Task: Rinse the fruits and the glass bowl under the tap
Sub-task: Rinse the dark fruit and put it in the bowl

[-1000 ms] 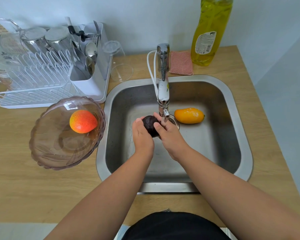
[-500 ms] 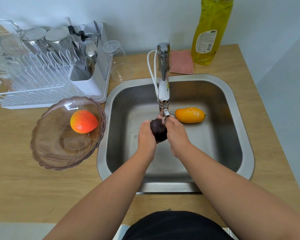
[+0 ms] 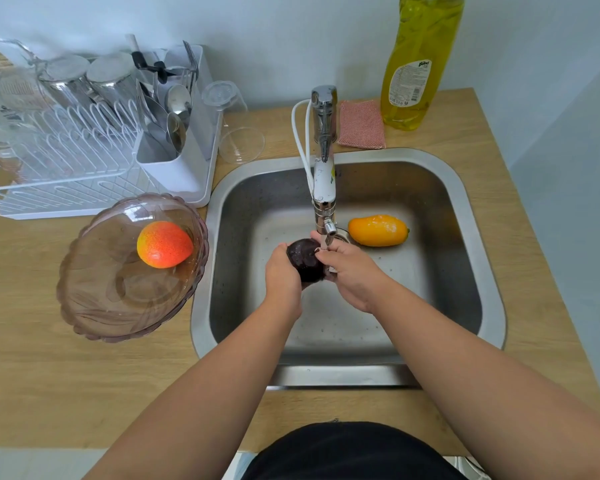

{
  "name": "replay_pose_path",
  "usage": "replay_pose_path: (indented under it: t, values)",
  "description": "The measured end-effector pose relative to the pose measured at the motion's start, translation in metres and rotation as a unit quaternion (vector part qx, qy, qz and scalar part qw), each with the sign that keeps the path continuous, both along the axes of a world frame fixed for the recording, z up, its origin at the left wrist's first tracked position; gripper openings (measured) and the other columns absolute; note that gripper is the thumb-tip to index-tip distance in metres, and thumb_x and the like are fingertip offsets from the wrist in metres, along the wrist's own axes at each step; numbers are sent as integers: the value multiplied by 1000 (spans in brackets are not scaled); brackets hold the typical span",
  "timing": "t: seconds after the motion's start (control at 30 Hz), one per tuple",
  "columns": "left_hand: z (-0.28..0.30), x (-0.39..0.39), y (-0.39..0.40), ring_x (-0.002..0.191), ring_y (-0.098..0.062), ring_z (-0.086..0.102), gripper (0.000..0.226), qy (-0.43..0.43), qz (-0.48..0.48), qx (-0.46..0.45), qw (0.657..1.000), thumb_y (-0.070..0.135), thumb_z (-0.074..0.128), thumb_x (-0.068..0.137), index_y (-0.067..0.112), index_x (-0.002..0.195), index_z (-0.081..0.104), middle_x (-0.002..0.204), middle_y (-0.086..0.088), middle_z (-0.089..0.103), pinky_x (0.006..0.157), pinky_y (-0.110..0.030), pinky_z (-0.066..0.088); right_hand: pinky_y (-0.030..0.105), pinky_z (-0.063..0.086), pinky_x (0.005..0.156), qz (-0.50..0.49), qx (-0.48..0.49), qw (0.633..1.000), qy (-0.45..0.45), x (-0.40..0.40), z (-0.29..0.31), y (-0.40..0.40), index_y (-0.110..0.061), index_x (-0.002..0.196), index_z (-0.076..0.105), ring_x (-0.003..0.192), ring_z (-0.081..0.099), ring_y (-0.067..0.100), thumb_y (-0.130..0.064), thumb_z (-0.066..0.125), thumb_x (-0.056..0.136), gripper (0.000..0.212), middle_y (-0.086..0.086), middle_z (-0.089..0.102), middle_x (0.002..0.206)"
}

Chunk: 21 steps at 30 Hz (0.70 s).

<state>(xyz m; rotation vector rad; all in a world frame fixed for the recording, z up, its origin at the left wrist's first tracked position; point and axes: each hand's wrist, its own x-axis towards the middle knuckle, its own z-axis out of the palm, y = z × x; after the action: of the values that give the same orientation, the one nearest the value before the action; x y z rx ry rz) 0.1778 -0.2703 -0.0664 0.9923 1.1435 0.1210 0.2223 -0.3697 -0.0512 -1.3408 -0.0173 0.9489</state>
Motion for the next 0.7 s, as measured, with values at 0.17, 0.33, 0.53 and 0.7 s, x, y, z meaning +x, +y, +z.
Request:
replay_pose_path:
  t: [0.17,0.33,0.53,0.7]
  values:
    - [1,1,0,102,-42,68,36,-7,-34,103,994,38,44,82,14,88,70,105,-24,71,86,-60,59,37,53,89,-55,-36,997,-44,4,-1,6,-21,96,70,94,62,12,-15,55,98,16,-17,69,91]
    - [1,-3,-3,87,-22,61,33,-21,-63,198,978,27,39,99,12,91,67,88,-5,64,84,-49,55,41,56,85,-98,-85,990,-62,9,-7,14,-17,95,72,98,67,25,-26,68,90,11,9,73,102]
    - [0,-8,-18,101,-23,66,39,-73,-129,196,969,60,36,97,35,101,66,103,-2,69,90,-43,55,39,56,85,-166,-90,980,-55,2,-14,16,-22,97,71,96,67,23,-29,54,95,19,6,73,103]
    - [1,-8,-19,103,-13,66,10,-105,-177,235,950,35,59,95,38,105,62,105,9,70,90,-33,54,43,56,86,-124,-66,987,76,-10,-12,14,-32,97,68,101,67,19,-50,36,98,36,-1,73,105]
